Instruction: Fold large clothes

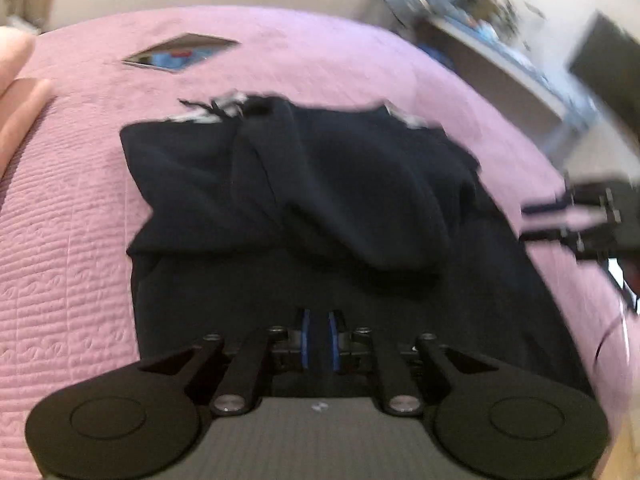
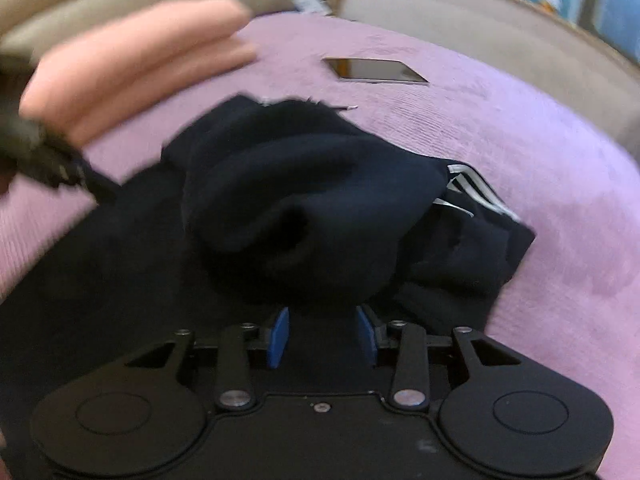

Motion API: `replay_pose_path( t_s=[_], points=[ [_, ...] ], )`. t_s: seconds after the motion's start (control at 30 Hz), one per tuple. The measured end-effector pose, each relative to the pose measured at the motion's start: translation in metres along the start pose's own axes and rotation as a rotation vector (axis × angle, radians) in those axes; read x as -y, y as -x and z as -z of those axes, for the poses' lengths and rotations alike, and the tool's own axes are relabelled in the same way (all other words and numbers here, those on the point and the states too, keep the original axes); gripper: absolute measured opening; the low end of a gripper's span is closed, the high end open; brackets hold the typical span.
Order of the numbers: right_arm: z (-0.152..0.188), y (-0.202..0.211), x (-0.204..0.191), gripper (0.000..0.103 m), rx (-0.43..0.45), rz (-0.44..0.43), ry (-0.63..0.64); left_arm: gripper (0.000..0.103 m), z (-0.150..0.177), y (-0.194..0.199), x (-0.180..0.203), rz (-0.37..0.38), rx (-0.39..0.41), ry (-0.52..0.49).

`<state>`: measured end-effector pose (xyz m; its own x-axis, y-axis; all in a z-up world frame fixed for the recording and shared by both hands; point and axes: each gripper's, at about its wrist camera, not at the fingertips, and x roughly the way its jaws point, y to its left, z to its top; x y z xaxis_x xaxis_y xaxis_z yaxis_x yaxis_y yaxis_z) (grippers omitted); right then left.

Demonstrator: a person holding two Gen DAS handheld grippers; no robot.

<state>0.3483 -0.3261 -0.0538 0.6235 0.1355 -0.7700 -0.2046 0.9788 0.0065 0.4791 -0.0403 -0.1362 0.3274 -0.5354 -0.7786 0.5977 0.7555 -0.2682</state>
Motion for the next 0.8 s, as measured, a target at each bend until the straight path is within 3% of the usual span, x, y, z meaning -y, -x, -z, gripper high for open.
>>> replay_pose_path(
  t_s=[0.03, 0.07, 0.1, 0.23, 0.33, 0.37, 0.43, 0.5, 0.57, 0.63, 0.7, 0.8],
  points=[
    [-0.007, 0.003, -0.003, 0.055, 0.029, 0.009, -0.001, 0.017, -0.015, -0.008, 0.000, 0.019, 0.019, 0.038],
    [-0.015, 0.001, -0.005, 0.068, 0.041, 0.027, 0.006, 0.024, -0.025, -0.011, -0.002, 0.040, 0.036, 0.084],
    [-0.021, -0.004, -0.004, 0.075, 0.029, 0.028, 0.005, 0.029, -0.036, -0.018, -0.003, 0.060, 0.045, 0.126],
    [-0.025, -0.028, -0.001, 0.074, -0.038, -0.019, -0.045, 0.039, -0.062, -0.043, -0.013, 0.120, 0.061, 0.236],
    [-0.025, -0.054, 0.002, 0.065, -0.062, 0.034, -0.104, 0.039, -0.071, -0.066, -0.022, 0.128, 0.052, 0.327],
    [-0.026, -0.067, 0.005, 0.041, -0.096, 0.043, -0.130, 0.039, -0.071, -0.072, -0.026, 0.137, 0.043, 0.344],
    [-0.026, -0.084, 0.009, 0.007, -0.126, 0.019, -0.181, 0.037, -0.068, -0.089, -0.035, 0.156, 0.010, 0.400],
    [-0.034, -0.078, 0.003, 0.007, -0.050, 0.027, -0.166, 0.033, -0.068, -0.105, -0.041, 0.192, 0.011, 0.460],
    [-0.042, -0.052, -0.006, 0.007, 0.066, 0.048, -0.104, 0.001, -0.071, -0.118, -0.042, 0.168, 0.006, 0.477],
    [-0.045, -0.021, -0.008, 0.007, 0.183, 0.043, -0.066, 0.000, -0.076, -0.119, -0.038, 0.120, 0.047, 0.451],
    [-0.040, -0.007, -0.005, 0.007, 0.225, 0.079, -0.031, 0.000, -0.077, -0.112, -0.043, 0.151, 0.097, 0.471],
    [-0.007, -0.023, 0.009, 0.012, 0.109, 0.121, -0.010, 0.000, -0.069, -0.100, -0.051, 0.167, 0.120, 0.475]
  ],
)
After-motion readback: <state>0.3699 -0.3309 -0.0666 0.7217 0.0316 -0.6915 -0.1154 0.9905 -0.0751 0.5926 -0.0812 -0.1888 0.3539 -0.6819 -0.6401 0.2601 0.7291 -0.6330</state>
